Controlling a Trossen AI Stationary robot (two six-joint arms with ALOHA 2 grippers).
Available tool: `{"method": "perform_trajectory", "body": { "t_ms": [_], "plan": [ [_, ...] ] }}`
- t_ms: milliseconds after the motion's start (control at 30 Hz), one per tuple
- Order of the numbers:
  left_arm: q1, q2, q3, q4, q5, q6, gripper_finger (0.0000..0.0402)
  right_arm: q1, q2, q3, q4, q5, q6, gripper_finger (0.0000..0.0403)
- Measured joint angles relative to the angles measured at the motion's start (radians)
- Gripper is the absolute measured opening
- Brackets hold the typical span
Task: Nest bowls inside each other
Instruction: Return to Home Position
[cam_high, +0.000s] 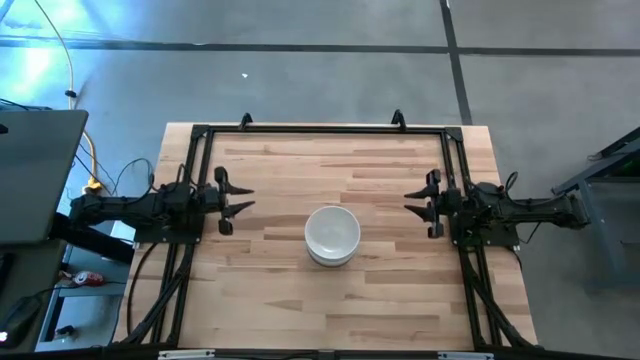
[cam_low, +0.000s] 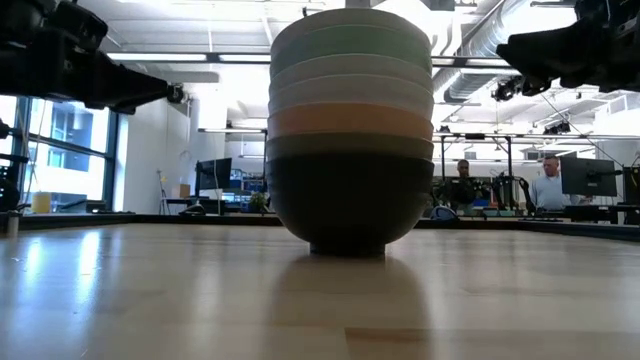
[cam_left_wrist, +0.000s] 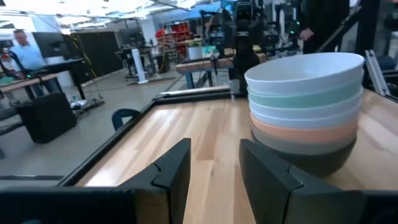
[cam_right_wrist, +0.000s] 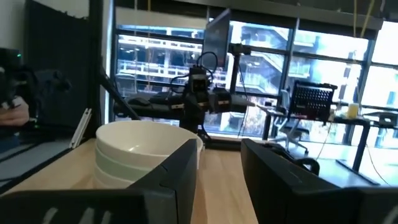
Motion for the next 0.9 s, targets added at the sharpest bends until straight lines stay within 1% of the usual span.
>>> {"method": "perform_trajectory", "body": {
  "t_ms": [167,233,567,767,900],
  "plan": [
    [0.000,-0.016,0.000,0.025,-0.019,0.002,0.0126,0.000,0.000,0.000,-0.003,-0.037,-0.028,0.0117],
    [0.000,-0.019,0.000,0.048,-0.022,-0.019,0.0126,0.000,0.000,0.000,-0.003,-0.052,-0.032,0.0117],
    [0.000,-0.018,0.000,0.044,-0.039,-0.089,0.0126,0.000,0.000,-0.001,-0.033,-0.053,-0.024,0.0117],
    [0.000,-0.018,0.000,0.042,-0.099,-0.167,0.0126,0.000,0.000,-0.002,-0.088,-0.056,0.067,0.0117],
    [0.000,-0.018,0.000,0.026,-0.088,-0.180,0.0126,0.000,0.000,-0.002,-0.104,-0.072,0.109,0.0117]
  ]
}}
